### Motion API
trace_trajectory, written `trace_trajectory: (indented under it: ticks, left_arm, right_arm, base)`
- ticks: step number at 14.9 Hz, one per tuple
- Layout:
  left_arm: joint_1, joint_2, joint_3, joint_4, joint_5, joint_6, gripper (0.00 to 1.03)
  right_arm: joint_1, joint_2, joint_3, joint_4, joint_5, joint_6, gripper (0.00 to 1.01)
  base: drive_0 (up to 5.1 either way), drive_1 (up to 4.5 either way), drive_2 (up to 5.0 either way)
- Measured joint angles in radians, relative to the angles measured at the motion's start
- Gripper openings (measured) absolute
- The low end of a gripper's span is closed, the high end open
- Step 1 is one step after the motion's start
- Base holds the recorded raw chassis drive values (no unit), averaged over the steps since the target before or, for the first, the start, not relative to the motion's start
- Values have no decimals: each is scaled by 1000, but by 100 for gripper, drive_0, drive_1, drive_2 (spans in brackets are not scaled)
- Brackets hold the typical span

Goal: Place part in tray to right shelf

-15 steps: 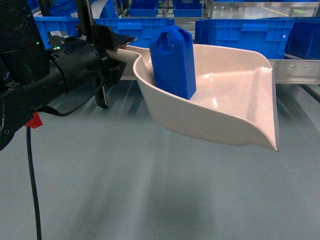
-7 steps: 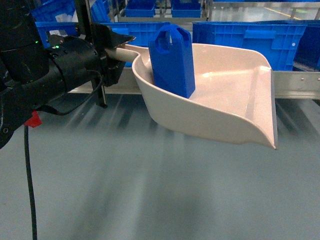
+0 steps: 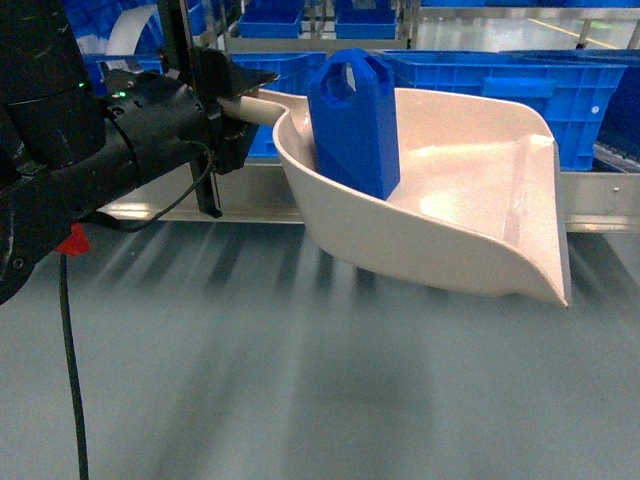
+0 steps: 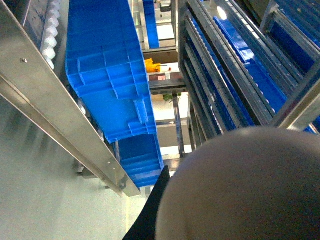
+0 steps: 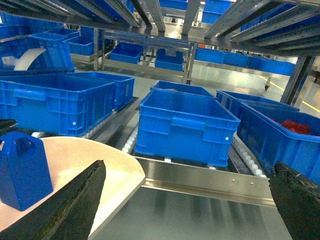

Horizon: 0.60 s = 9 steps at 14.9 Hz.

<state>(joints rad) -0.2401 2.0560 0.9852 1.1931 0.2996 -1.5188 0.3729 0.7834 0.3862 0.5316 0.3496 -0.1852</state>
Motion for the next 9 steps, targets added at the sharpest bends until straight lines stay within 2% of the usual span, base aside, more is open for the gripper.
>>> trace_trajectory:
  ticks: [9]
  left_arm:
    - [6,0,1,-6,-5,0,12]
  right_arm:
    - [0,6,0,-2,0,0,98]
  base:
    - [-7,389,-402]
